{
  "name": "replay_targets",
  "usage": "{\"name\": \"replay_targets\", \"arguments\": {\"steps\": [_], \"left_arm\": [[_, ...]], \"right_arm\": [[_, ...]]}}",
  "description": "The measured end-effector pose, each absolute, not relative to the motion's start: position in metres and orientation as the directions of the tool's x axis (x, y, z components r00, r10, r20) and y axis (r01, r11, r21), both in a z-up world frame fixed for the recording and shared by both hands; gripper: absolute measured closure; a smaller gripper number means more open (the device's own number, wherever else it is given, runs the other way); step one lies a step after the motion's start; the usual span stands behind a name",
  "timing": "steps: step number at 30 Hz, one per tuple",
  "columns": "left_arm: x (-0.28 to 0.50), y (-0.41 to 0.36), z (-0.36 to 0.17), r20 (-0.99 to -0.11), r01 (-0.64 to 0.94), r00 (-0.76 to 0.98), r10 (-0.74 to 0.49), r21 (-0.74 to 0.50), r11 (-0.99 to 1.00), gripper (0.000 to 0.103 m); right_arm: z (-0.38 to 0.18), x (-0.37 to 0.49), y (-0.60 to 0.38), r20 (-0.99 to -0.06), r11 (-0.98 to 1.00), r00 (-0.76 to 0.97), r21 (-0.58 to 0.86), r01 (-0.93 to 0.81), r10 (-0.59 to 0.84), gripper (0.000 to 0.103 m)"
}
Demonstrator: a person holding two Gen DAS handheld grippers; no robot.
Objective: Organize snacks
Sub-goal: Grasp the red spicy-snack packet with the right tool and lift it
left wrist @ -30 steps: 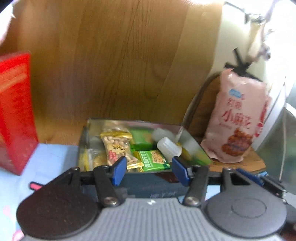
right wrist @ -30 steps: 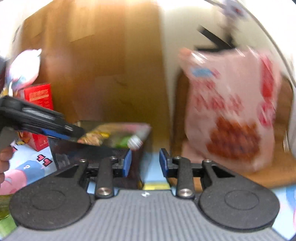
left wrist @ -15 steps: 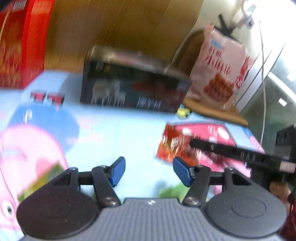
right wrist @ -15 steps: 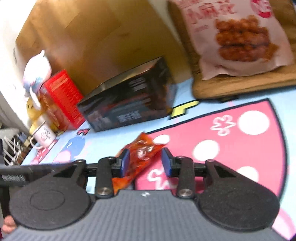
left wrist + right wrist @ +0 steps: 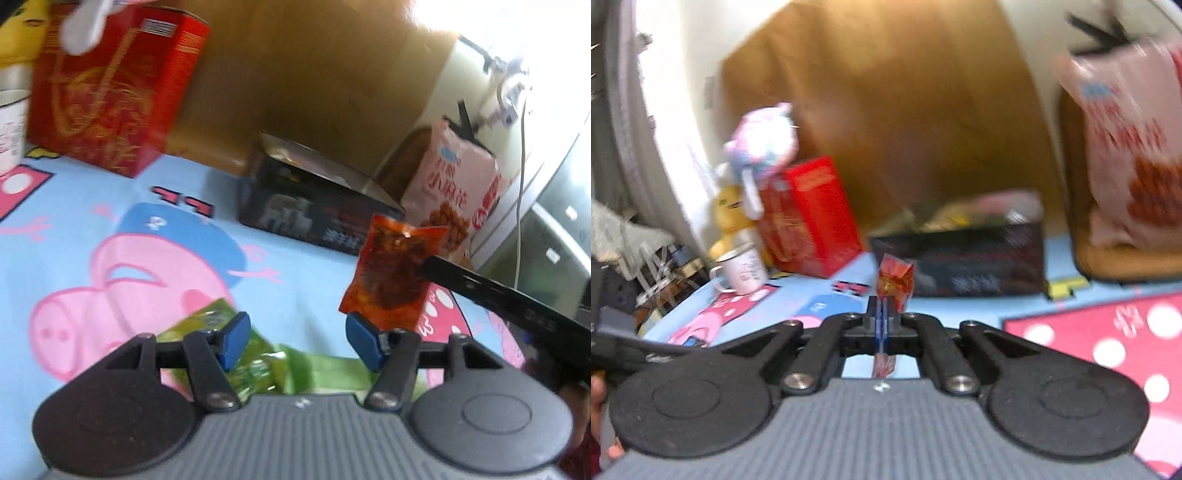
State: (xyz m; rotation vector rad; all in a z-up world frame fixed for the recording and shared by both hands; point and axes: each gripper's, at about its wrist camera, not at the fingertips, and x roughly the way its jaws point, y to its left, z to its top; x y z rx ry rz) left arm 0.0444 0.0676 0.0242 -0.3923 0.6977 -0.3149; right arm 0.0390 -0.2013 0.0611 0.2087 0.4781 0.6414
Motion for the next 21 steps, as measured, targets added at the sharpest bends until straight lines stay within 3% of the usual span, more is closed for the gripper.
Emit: {"name": "replay_targets", "arguments": {"steps": [3, 8, 16, 19, 21], "left_arm": [[0.033, 0.087, 0.024, -0.543, 0.121, 0.739, -0.399, -0.476, 0.871, 0.044], [0.013, 0.121, 0.019, -0.539, 0.057, 0.753, -0.377, -0.517, 0.854, 0.044], [-0.009, 0.141, 0.007, -0.548, 0.02, 0.745, -0.38, -0.551, 0.834, 0.044], [-0.013, 0.141, 0.005, -0.552, 0.015, 0.746, -0.373, -0.546, 0.838, 0.044], [-0.015, 0.143, 0.006, -0.551, 0.007, 0.753, -0.36, -0.541, 0.841, 0.044]], "right_arm": [[0.071, 0.021, -0.186, -0.335, 0.745, 0.666, 0.281, -0.605, 0.667, 0.099], [0.061, -0.014, -0.147, -0.381, 0.676, 0.614, 0.037, -0.736, 0.691, 0.099], [0.051, -0.028, -0.13, -0.409, 0.575, 0.497, 0.088, -0.814, 0.766, 0.098], [0.041, -0.03, -0.117, -0.488, 0.51, 0.391, 0.134, -0.85, 0.78, 0.084], [0.032, -0.035, -0.11, -0.533, 0.475, 0.335, 0.146, -0.868, 0.777, 0.058]]}}
